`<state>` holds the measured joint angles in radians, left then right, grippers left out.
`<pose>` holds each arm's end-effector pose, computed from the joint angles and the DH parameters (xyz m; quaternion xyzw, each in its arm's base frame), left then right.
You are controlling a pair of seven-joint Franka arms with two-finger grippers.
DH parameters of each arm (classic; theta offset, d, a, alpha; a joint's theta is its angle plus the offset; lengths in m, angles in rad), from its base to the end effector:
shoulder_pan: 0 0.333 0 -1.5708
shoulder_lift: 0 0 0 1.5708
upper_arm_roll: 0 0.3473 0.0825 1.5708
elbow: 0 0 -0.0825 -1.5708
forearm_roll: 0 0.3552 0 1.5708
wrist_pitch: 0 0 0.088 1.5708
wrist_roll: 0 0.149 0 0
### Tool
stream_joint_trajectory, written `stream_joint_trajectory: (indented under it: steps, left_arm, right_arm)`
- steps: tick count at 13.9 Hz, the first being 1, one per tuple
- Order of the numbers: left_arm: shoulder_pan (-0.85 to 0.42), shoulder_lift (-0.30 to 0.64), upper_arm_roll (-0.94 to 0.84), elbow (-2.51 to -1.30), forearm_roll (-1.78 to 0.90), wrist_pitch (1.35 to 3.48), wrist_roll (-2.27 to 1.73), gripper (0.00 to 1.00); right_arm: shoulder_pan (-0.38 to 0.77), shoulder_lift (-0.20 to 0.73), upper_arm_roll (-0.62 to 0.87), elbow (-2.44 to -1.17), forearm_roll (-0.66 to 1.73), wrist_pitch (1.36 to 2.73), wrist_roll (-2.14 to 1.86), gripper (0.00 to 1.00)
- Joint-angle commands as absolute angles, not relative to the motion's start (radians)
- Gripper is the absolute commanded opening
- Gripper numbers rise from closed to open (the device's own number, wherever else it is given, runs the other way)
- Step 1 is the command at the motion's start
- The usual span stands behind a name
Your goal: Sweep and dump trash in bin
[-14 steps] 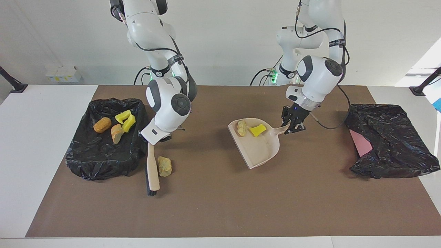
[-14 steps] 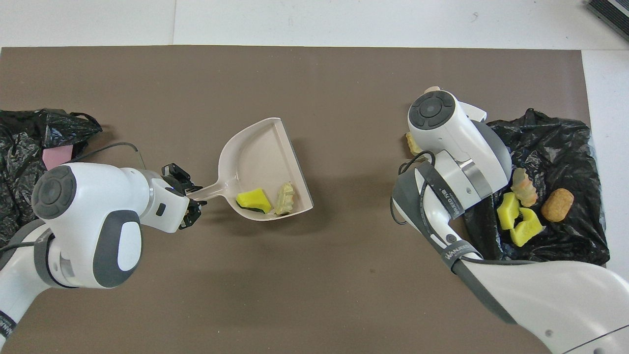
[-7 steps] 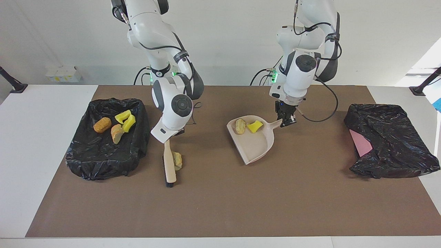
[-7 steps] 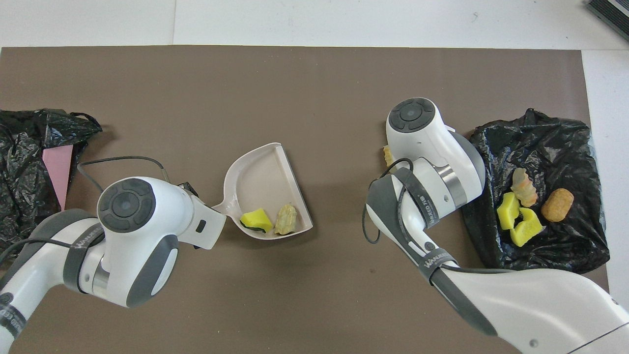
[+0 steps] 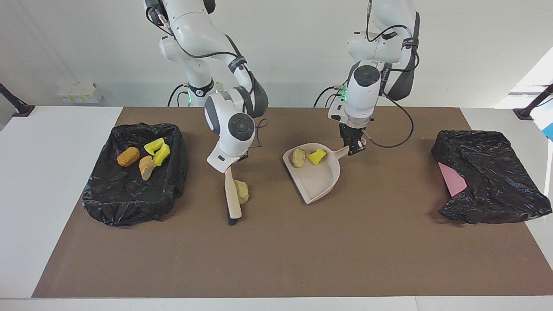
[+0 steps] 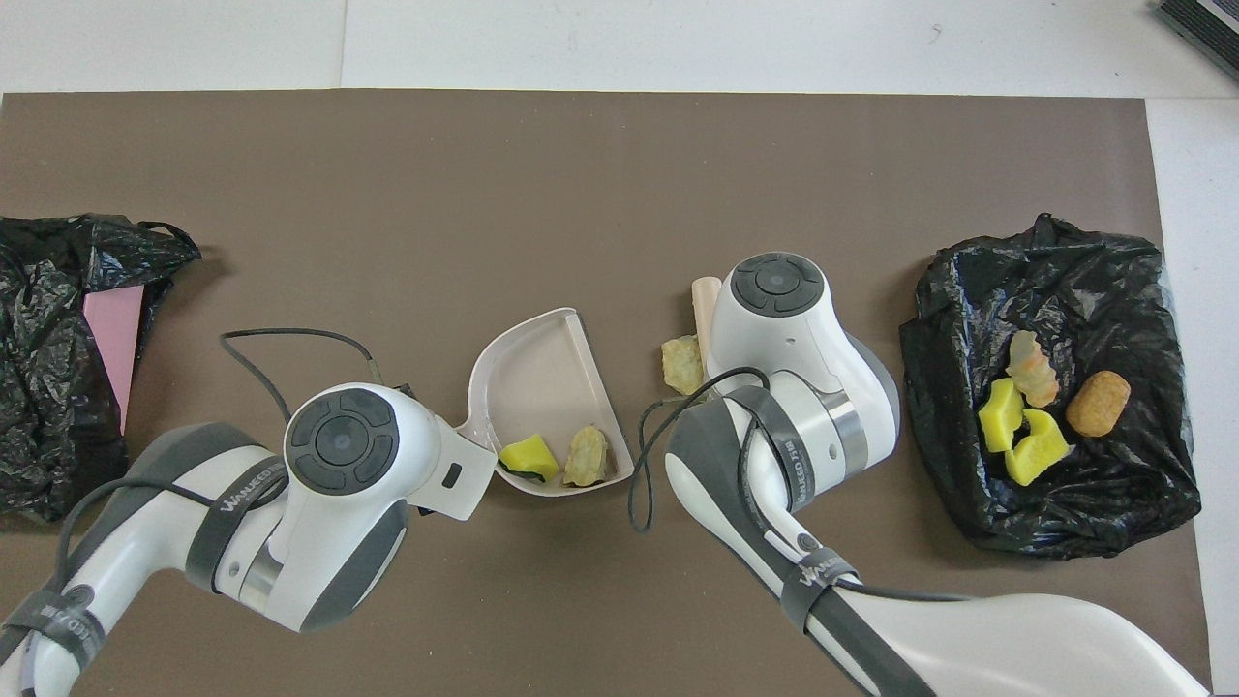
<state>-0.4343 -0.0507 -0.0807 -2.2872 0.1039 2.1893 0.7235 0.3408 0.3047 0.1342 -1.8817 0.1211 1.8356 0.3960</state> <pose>0.4180 -0.2283 0.3768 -0.7949 0.6047 0.0281 0.0409 0.4863 0.2626 0.3344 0.9819 0.0135 -0.1887 0.0050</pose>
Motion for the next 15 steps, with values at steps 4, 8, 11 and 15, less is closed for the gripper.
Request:
stream_joint_trajectory:
  steps: [4,8,11,15]
  left_arm:
    - [-0.48,0.006,-0.072,-2.306,0.129,2.316,0.693,0.0]
    - [-0.465,0.034,-0.074,-2.298,0.126,2.393,0.71,0.0]
    - [-0.39,0.055,-0.074,-2.293,0.097,2.451,0.804,0.0]
    - [-0.31,0.06,-0.074,-2.257,0.002,2.439,0.966,0.0]
  right_arm:
    - [0.498,0.239,0.137,-1.934,0.304,1.885,0.621,0.0]
    - [0.596,0.209,0.137,-1.941,0.305,1.859,0.724,0.0]
    - [0.598,0.204,0.135,-1.937,0.302,1.795,0.77,0.0]
    - [0.598,0.196,0.135,-1.902,0.301,1.799,0.776,0.0]
